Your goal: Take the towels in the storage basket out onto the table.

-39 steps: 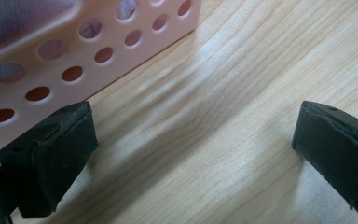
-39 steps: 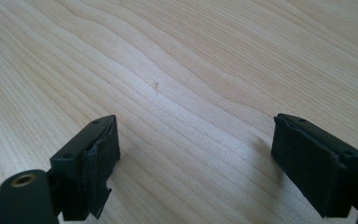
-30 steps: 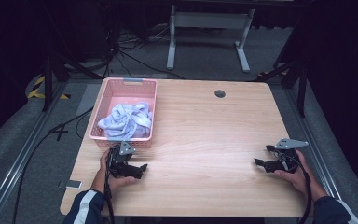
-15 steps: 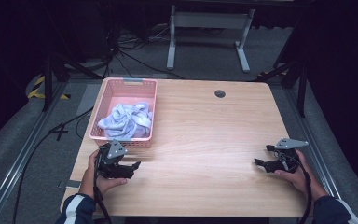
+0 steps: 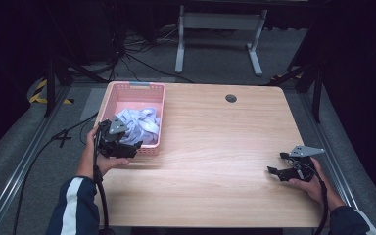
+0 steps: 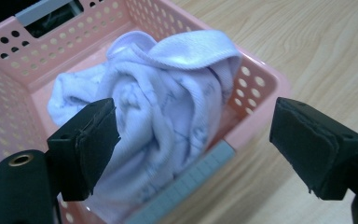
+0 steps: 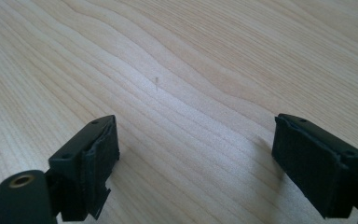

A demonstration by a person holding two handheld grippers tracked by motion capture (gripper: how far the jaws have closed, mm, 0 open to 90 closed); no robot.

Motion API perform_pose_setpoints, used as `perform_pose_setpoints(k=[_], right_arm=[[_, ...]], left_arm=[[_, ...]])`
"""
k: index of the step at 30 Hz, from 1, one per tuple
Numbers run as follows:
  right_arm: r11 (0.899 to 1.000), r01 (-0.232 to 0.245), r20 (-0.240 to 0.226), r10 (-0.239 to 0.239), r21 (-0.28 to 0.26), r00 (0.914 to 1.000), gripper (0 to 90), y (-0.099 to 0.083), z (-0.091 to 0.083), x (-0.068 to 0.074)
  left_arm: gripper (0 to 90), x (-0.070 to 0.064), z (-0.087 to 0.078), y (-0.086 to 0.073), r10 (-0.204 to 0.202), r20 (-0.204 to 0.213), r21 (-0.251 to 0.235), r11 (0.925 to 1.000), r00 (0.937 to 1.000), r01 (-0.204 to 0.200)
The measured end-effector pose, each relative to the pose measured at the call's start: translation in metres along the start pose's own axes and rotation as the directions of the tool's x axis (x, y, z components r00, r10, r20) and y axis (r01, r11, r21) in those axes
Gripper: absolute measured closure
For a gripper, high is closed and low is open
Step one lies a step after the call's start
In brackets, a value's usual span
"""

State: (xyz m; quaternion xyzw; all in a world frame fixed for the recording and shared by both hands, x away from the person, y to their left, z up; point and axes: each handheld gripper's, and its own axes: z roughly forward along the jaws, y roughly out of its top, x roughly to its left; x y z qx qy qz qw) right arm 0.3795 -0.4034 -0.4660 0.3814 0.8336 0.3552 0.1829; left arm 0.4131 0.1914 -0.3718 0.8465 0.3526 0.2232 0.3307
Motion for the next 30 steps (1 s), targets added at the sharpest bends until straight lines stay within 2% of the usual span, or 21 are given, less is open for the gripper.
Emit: perform_pose_setpoints(k=[2,3,4,5,6,8,9,10,13,14,15,16,18,19,21,22,23,25,27,28,30], right_arm=[[1.000,0.001,0.000,-0.001,0.000,1.0000,14.9,0.000,0.000,0.000],[1.000,0.001,0.000,-0.001,0.001,1.0000,14.9,0.000,0.000,0.000],[1.000,0.001,0.000,-0.001,0.001,1.0000,15.0,0.000,0.000,0.000],[1.000,0.002,0.000,-0.002,0.001,1.0000,14.9,0.000,0.000,0.000],[1.000,0.002,0.000,-0.002,0.001,1.0000,14.9,0.000,0.000,0.000],[1.000,0.001,0.000,-0.001,0.001,1.0000,15.0,0.000,0.000,0.000],[1.000,0.002,0.000,-0.002,0.001,1.0000,15.0,0.000,0.000,0.000],[1.000,0.002,0.000,-0.002,0.001,1.0000,15.0,0.000,0.000,0.000],[1.000,0.002,-0.001,-0.002,0.001,1.0000,15.0,0.000,0.000,0.000],[1.000,0.002,-0.001,-0.002,0.001,1.0000,14.9,0.000,0.000,0.000],[1.000,0.002,-0.001,-0.002,0.001,1.0000,15.0,0.000,0.000,0.000],[1.000,0.002,-0.001,-0.002,0.001,1.0000,15.0,0.000,0.000,0.000],[1.000,0.002,-0.001,-0.002,0.001,1.0000,14.9,0.000,0.000,0.000],[1.000,0.002,-0.001,-0.002,0.001,1.0000,14.9,0.000,0.000,0.000],[1.000,0.002,-0.001,-0.002,0.001,1.0000,14.9,0.000,0.000,0.000],[1.000,0.002,-0.001,-0.002,0.001,1.0000,14.9,0.000,0.000,0.000],[1.000,0.002,-0.001,-0.002,0.001,1.0000,14.9,0.000,0.000,0.000],[1.000,0.002,-0.001,-0.002,0.001,1.0000,15.0,0.000,0.000,0.000],[1.000,0.002,-0.001,-0.002,0.000,1.0000,14.9,0.000,0.000,0.000],[1.000,0.003,-0.001,-0.003,0.000,1.0000,15.0,0.000,0.000,0.000],[1.000,0.002,-0.001,-0.002,0.000,1.0000,15.0,0.000,0.000,0.000]], left_arm=[[15.6,0.005,0.010,0.007,0.002,-0.014,0.044,0.9991,0.9999,-0.002],[15.7,0.009,0.019,0.013,-0.024,0.002,0.078,0.9967,0.9997,0.024],[15.8,0.013,0.026,0.016,-0.030,-0.002,0.095,0.9951,0.9996,0.030],[15.8,0.016,0.034,0.020,-0.027,-0.011,0.135,0.9905,0.9996,0.029],[15.8,0.017,0.040,0.022,-0.028,-0.019,0.153,0.9877,0.9994,0.031],[15.5,0.021,0.057,0.026,-0.014,0.011,0.219,0.9757,0.9998,0.011],[15.4,0.021,0.057,0.026,-0.014,0.011,0.219,0.9757,0.9998,0.011],[15.4,0.023,0.068,0.029,0.010,0.018,0.259,0.9657,0.9998,-0.015],[10.1,0.028,0.086,0.034,0.064,0.046,0.345,0.9356,0.9969,-0.076],[7.1,0.030,0.090,0.036,0.061,0.048,0.344,0.9360,0.9970,-0.074],[0.0,0.033,0.094,0.038,0.051,0.046,0.363,0.9297,0.9976,-0.064],[0.0,0.036,0.099,0.039,0.051,0.041,0.388,0.9196,0.9978,-0.063],[0.0,0.041,0.108,0.039,0.028,0.056,0.410,0.9110,0.9981,-0.048],[0.0,0.042,0.112,0.039,0.031,0.062,0.432,0.9002,0.9976,-0.055],[0.0,0.042,0.120,0.042,0.038,0.070,0.458,0.8866,0.9969,-0.065],[0.0,0.042,0.122,0.042,0.028,0.070,0.465,0.8832,0.9971,-0.057],[0.0,0.043,0.125,0.042,0.012,0.072,0.467,0.8829,0.9973,-0.045],[0.0,0.045,0.128,0.042,-0.008,0.086,0.485,0.8738,0.9963,-0.035],[0.2,0.045,0.131,0.041,-0.032,0.091,0.488,0.8729,0.9953,-0.017],[1.3,0.046,0.131,0.041,-0.041,0.111,0.485,0.8742,0.9930,-0.018],[12.7,0.047,0.128,0.042,-0.052,0.138,0.474,0.8804,0.9891,-0.020]])
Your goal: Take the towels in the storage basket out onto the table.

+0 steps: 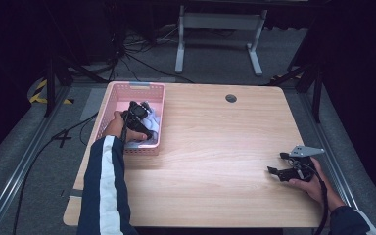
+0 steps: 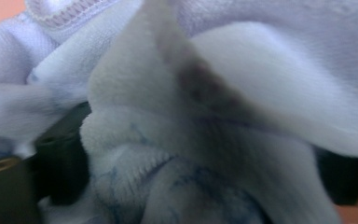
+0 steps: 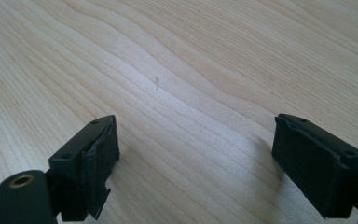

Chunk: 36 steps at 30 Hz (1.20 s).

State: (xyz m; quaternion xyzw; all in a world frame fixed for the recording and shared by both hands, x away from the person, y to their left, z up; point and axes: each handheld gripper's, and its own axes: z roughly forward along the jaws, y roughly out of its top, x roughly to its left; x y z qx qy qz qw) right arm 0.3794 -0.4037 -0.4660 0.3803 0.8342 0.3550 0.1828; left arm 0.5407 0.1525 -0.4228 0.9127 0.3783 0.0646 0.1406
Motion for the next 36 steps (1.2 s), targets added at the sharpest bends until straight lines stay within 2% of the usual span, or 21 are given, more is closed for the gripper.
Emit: perform_pose_setpoints(k=[3,8,10,14,16,18,20,21,23,24,25,26,27,28,30,31,32,33,34,35,36], right_arm=[[1.000,-0.001,0.000,0.001,0.000,1.0000,15.0,0.000,0.000,0.000],[1.000,0.000,0.001,0.000,0.000,1.0000,15.0,0.000,0.000,0.000],[1.000,-0.001,0.002,0.001,-0.001,1.0000,15.0,0.000,0.000,0.000],[1.000,-0.002,0.000,0.002,-0.002,1.0000,15.0,-0.001,-0.001,0.001],[1.000,-0.001,0.000,0.001,-0.002,1.0000,15.0,-0.001,-0.001,0.001],[1.000,0.000,0.000,0.000,-0.002,1.0000,15.0,-0.001,-0.001,0.001],[1.000,0.000,-0.001,0.000,-0.002,1.0000,15.0,-0.001,-0.001,0.000],[1.000,0.001,-0.001,-0.001,-0.001,1.0000,15.0,-0.001,-0.001,0.000],[1.000,0.002,-0.001,-0.002,-0.001,1.0000,14.9,-0.001,-0.001,0.000],[1.000,0.002,-0.001,-0.002,-0.001,1.0000,14.9,-0.001,-0.001,0.000],[1.000,0.001,0.000,-0.001,-0.003,1.0000,15.0,-0.001,-0.001,0.001],[1.000,0.002,-0.001,-0.002,-0.001,1.0000,14.9,-0.001,-0.001,0.000],[1.000,0.002,-0.001,-0.002,-0.001,1.0000,14.9,-0.001,-0.001,0.000],[1.000,0.002,-0.001,-0.002,-0.001,1.0000,15.0,-0.001,-0.001,0.000],[1.000,0.002,-0.001,-0.002,-0.001,1.0000,14.9,-0.001,-0.001,0.000],[1.000,0.001,-0.001,-0.001,-0.002,1.0000,14.9,-0.001,-0.001,0.000],[1.000,0.002,-0.002,-0.002,-0.001,1.0000,14.9,-0.001,-0.001,0.000],[1.000,0.001,0.000,-0.001,-0.003,1.0000,14.9,-0.001,-0.001,0.001],[1.000,0.001,-0.001,-0.001,-0.003,1.0000,15.0,-0.001,-0.001,0.001],[1.000,0.000,0.000,0.000,-0.003,1.0000,14.9,-0.001,-0.001,0.001],[1.000,0.000,-0.001,0.000,-0.003,1.0000,15.0,-0.001,-0.001,0.001]], left_arm=[[31.8,-0.001,-0.005,-0.001,0.003,0.017,-0.002,1.0000,0.9998,-0.003],[55.8,0.002,-0.013,-0.011,-0.034,0.045,-0.050,0.9981,0.9984,0.036],[58.7,0.001,-0.015,-0.013,-0.034,0.037,-0.057,0.9978,0.9988,0.036],[62.3,-0.007,-0.019,-0.009,-0.016,-0.049,-0.043,0.9990,0.9987,0.014],[64.0,-0.008,-0.023,-0.010,-0.038,-0.092,-0.080,0.9963,0.9950,0.031],[64.8,-0.006,-0.030,-0.013,-0.071,-0.099,-0.138,0.9888,0.9925,0.057],[65.6,-0.003,-0.039,-0.017,-0.112,-0.109,-0.204,0.9750,0.9877,0.088],[65.8,-0.002,-0.047,-0.019,-0.137,-0.134,-0.246,0.9638,0.9814,0.101],[65.8,0.000,-0.060,-0.023,-0.171,-0.145,-0.323,0.9392,0.9746,0.116],[65.8,0.000,-0.060,-0.023,-0.171,-0.145,-0.323,0.9392,0.9746,0.116],[65.9,0.000,-0.067,-0.024,-0.185,-0.157,-0.350,0.9289,0.9701,0.120],[65.9,0.000,-0.080,-0.026,-0.202,-0.177,-0.407,0.9062,0.9631,0.116],[66.0,0.000,-0.080,-0.026,-0.202,-0.177,-0.407,0.9062,0.9631,0.116],[66.0,-0.001,-0.090,-0.026,-0.212,-0.188,-0.417,0.9012,0.9591,0.118],[66.0,-0.002,-0.104,-0.027,-0.214,-0.197,-0.458,0.8828,0.9568,0.103],[66.1,-0.002,-0.112,-0.028,-0.227,-0.208,-0.479,0.8717,0.9515,0.103],[66.1,-0.002,-0.121,-0.029,-0.228,-0.192,-0.507,0.8558,0.9544,0.103],[66.1,-0.003,-0.130,-0.029,-0.235,-0.194,-0.528,0.8433,0.9525,0.101],[66.2,-0.004,-0.134,-0.029,-0.237,-0.209,-0.543,0.8352,0.9489,0.089],[66.2,-0.005,-0.141,-0.030,-0.241,-0.208,-0.550,0.8305,0.9481,0.090],[66.3,-0.005,-0.148,-0.031,-0.240,-0.205,-0.567,0.8196,0.9489,0.085]])
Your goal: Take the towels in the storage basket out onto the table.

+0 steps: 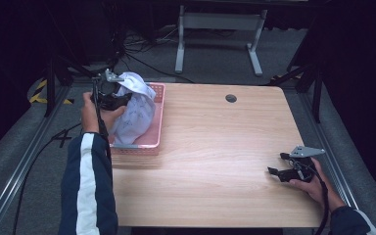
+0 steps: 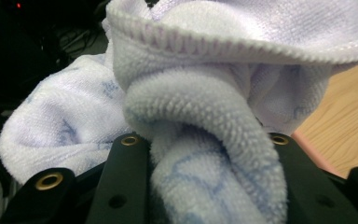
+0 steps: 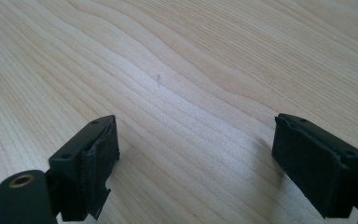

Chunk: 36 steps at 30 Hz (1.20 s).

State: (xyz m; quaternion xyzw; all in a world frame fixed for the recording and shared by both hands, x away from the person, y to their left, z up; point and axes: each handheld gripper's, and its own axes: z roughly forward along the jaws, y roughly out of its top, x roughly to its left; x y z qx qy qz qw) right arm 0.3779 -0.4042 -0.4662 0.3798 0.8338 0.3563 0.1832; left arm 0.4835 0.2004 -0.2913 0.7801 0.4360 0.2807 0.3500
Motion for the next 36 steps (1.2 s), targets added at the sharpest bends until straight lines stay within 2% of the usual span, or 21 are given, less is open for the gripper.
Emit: perform_pose_setpoints(k=[4,5,7,9,11,13,15,16,17,20,23,24,25,26,28,29,30,31,34,35,36], right_arm=[[1.000,0.000,0.000,0.000,0.000,1.0000,15.0,0.000,0.000,0.000],[1.000,0.000,0.000,0.000,0.001,1.0000,15.0,0.000,0.000,0.000],[1.000,0.000,-0.001,0.000,0.002,1.0000,14.9,0.000,0.000,0.000],[1.000,0.000,0.000,0.000,0.001,1.0000,14.9,0.000,0.000,0.000],[1.000,0.000,0.000,0.000,0.000,1.0000,15.0,0.000,0.000,0.000],[1.000,0.000,0.001,0.000,0.000,1.0000,14.9,0.000,0.000,0.000],[1.000,-0.003,0.001,0.003,0.001,1.0000,14.9,0.000,0.000,0.000],[1.000,-0.003,0.002,0.003,0.001,1.0000,14.9,0.000,0.000,0.000],[1.000,-0.003,0.002,0.003,0.001,1.0000,14.9,0.000,0.000,0.000],[1.000,-0.001,0.003,0.001,0.000,1.0000,14.9,0.000,0.000,0.000],[1.000,-0.001,0.004,0.001,0.000,1.0000,15.0,0.000,0.000,0.000],[1.000,-0.001,0.004,0.001,0.000,1.0000,14.9,0.000,0.000,0.000],[1.000,-0.002,0.003,0.002,0.000,1.0000,15.0,0.000,0.000,0.000],[1.000,-0.002,0.003,0.002,0.000,1.0000,15.0,0.000,0.000,0.000],[1.000,0.000,0.002,0.000,-0.001,1.0000,15.0,0.000,0.000,0.000],[1.000,0.001,0.002,-0.001,-0.001,1.0000,14.9,0.000,0.000,0.000],[1.000,0.001,0.001,-0.001,-0.001,1.0000,14.9,0.000,0.000,0.000],[1.000,0.002,0.001,-0.002,-0.001,1.0000,15.0,0.000,-0.001,0.000],[1.000,0.004,0.004,-0.004,-0.003,1.0000,15.0,-0.001,-0.001,0.000],[1.000,0.002,0.002,-0.002,-0.002,1.0000,15.0,-0.001,-0.001,0.001],[1.000,0.002,0.001,-0.002,-0.002,1.0000,14.9,-0.001,-0.001,0.001]], left_arm=[[66.3,0.002,-0.022,0.013,-0.009,-0.002,-0.067,0.9977,1.0000,0.009],[66.3,0.002,-0.027,0.017,-0.005,-0.009,-0.076,0.9971,1.0000,0.004],[66.3,-0.001,-0.038,0.028,0.005,0.005,-0.100,0.9950,1.0000,-0.004],[66.3,-0.005,-0.043,0.034,0.021,0.001,-0.111,0.9936,0.9998,-0.021],[66.3,-0.012,-0.046,0.041,0.026,0.028,-0.138,0.9902,0.9993,-0.022],[66.3,-0.019,-0.048,0.047,0.056,0.035,-0.142,0.9886,0.9978,-0.051],[66.3,-0.028,-0.047,0.054,0.077,0.062,-0.149,0.9866,0.9951,-0.067],[66.4,-0.035,-0.046,0.058,0.106,0.070,-0.141,0.9854,0.9919,-0.095],[66.4,-0.035,-0.046,0.058,0.106,0.070,-0.141,0.9854,0.9919,-0.095],[66.3,-0.059,-0.033,0.069,0.128,0.134,-0.152,0.9826,0.9826,-0.108],[66.3,-0.086,-0.018,0.080,0.165,0.199,-0.160,0.9780,0.9659,-0.134],[66.3,-0.095,-0.013,0.083,0.189,0.218,-0.160,0.9748,0.9575,-0.156],[66.2,-0.113,-0.003,0.088,0.199,0.266,-0.168,0.9731,0.9432,-0.158],[66.2,-0.113,-0.003,0.088,0.199,0.266,-0.168,0.9731,0.9432,-0.158],[66.0,-0.137,0.009,0.091,0.219,0.324,-0.166,0.9708,0.9204,-0.173],[65.8,-0.148,0.014,0.091,0.237,0.351,-0.159,0.9685,0.9060,-0.192],[65.6,-0.164,0.020,0.090,0.255,0.375,-0.155,0.9650,0.8913,-0.211],[65.3,-0.177,0.025,0.088,0.282,0.400,-0.146,0.9589,0.8717,-0.244],[64.3,-0.210,0.038,0.075,0.346,0.487,-0.134,0.9371,0.8024,-0.322],[62.7,-0.222,0.042,0.068,0.356,0.521,-0.119,0.9304,0.7759,-0.347],[59.1,-0.222,0.042,0.068,0.356,0.521,-0.119,0.9304,0.7759,-0.347]])
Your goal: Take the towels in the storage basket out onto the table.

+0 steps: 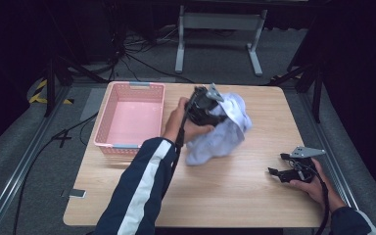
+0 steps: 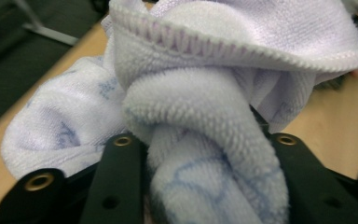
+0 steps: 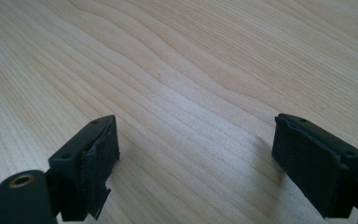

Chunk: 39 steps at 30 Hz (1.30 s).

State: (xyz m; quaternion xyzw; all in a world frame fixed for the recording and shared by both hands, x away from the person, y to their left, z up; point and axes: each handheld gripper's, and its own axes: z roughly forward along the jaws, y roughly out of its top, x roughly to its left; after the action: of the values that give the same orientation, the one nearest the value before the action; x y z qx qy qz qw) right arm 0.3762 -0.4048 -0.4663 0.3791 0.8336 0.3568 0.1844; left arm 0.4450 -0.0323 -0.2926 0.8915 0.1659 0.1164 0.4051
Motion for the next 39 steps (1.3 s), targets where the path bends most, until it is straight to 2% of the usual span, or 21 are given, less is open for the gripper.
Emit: perform_pose_setpoints(k=[2,4,5,7,9,11,13,14,15,16,18,20,22,23,26,28,30,32,35,37,39], right_arm=[[1.000,-0.002,0.000,0.002,0.001,1.0000,14.9,0.000,0.000,0.000],[1.000,-0.002,0.000,0.002,0.001,1.0000,15.0,0.000,0.000,0.000],[1.000,-0.002,0.000,0.002,0.001,1.0000,15.0,0.000,0.000,0.000],[1.000,-0.002,0.000,0.002,0.001,1.0000,14.9,0.000,0.000,0.000],[1.000,-0.002,0.001,0.002,0.004,1.0000,15.0,0.000,-0.001,0.000],[1.000,-0.004,0.003,0.004,0.012,1.0000,15.3,0.001,-0.001,0.001],[1.000,-0.004,0.003,0.004,0.027,1.0000,16.7,0.002,-0.002,0.001],[0.999,0.000,0.008,0.000,0.036,1.0000,18.4,0.003,-0.002,0.002],[0.999,0.004,0.018,-0.005,0.037,0.9998,23.2,0.005,-0.003,0.002],[1.000,0.006,0.027,-0.006,0.030,0.9996,27.4,0.007,-0.004,0.003],[1.000,-0.006,0.008,0.006,0.006,1.0000,28.1,0.011,-0.004,0.004],[1.000,0.007,-0.010,-0.007,-0.010,0.9999,29.7,0.018,-0.003,0.007],[0.999,0.027,-0.035,-0.027,-0.024,0.9990,30.0,0.027,0.002,0.012],[0.998,0.050,-0.057,-0.052,-0.032,0.9971,30.7,0.032,0.005,0.015],[0.993,0.116,-0.092,-0.117,-0.013,0.9889,32.3,0.044,0.019,0.025],[0.989,0.145,-0.131,-0.144,-0.001,0.9808,32.7,0.048,0.030,0.031],[0.987,0.163,-0.179,-0.162,-0.009,0.9704,33.4,0.051,0.039,0.037],[0.980,0.200,-0.219,-0.198,-0.016,0.9555,36.5,0.055,0.045,0.047],[0.970,0.244,-0.211,-0.241,-0.014,0.9472,42.8,0.061,0.051,0.059],[0.966,0.259,-0.207,-0.258,-0.024,0.9435,53.1,0.065,0.054,0.063],[0.960,0.280,-0.214,-0.279,-0.029,0.9362,65.9,0.068,0.057,0.066]], left_arm=[[49.7,-0.016,0.022,-0.012,0.029,0.085,0.049,0.9982,0.9960,-0.034],[36.9,-0.021,0.026,-0.016,0.024,0.087,0.061,0.9977,0.9960,-0.029],[36.9,-0.023,0.030,-0.019,0.024,0.086,0.078,0.9965,0.9960,-0.030],[25.8,-0.028,0.030,-0.027,0.016,0.060,0.062,0.9979,0.9980,-0.020],[23.0,-0.032,0.021,-0.034,-0.006,0.067,0.006,1.0000,0.9977,0.006],[22.2,-0.041,0.006,-0.042,0.017,0.040,-0.031,0.9994,0.9991,-0.016],[24.2,-0.062,-0.005,-0.055,0.049,0.085,-0.062,0.9971,0.9952,-0.044],[25.0,-0.073,-0.004,-0.061,0.067,0.124,-0.063,0.9963,0.9900,-0.059],[26.1,-0.089,0.001,-0.070,0.094,0.174,-0.045,0.9952,0.9802,-0.087],[26.4,-0.099,0.007,-0.075,0.103,0.196,-0.043,0.9944,0.9753,-0.096],[29.2,-0.121,0.025,-0.090,0.116,0.268,-0.023,0.9932,0.9563,-0.114],[30.3,-0.135,0.047,-0.102,0.125,0.298,0.015,0.9907,0.9464,-0.136],[30.3,-0.144,0.070,-0.110,0.149,0.265,0.061,0.9835,0.9528,-0.170],[29.7,-0.146,0.079,-0.114,0.143,0.262,0.095,0.9803,0.9544,-0.173],[30.8,-0.144,0.097,-0.124,0.122,0.241,0.105,0.9830,0.9629,-0.151],[34.9,-0.139,0.099,-0.127,0.115,0.235,0.079,0.9874,0.9651,-0.137],[40.2,-0.136,0.099,-0.128,0.106,0.217,0.078,0.9891,0.9704,-0.125],[43.6,-0.135,0.099,-0.131,0.100,0.188,0.074,0.9905,0.9771,-0.116],[56.5,-0.132,0.097,-0.133,0.118,0.144,0.069,0.9893,0.9826,-0.128],[70.4,-0.126,0.094,-0.133,0.120,0.114,0.088,0.9876,0.9862,-0.130],[78.9,-0.121,0.091,-0.136,0.095,0.097,0.087,0.9908,0.9908,-0.104]])
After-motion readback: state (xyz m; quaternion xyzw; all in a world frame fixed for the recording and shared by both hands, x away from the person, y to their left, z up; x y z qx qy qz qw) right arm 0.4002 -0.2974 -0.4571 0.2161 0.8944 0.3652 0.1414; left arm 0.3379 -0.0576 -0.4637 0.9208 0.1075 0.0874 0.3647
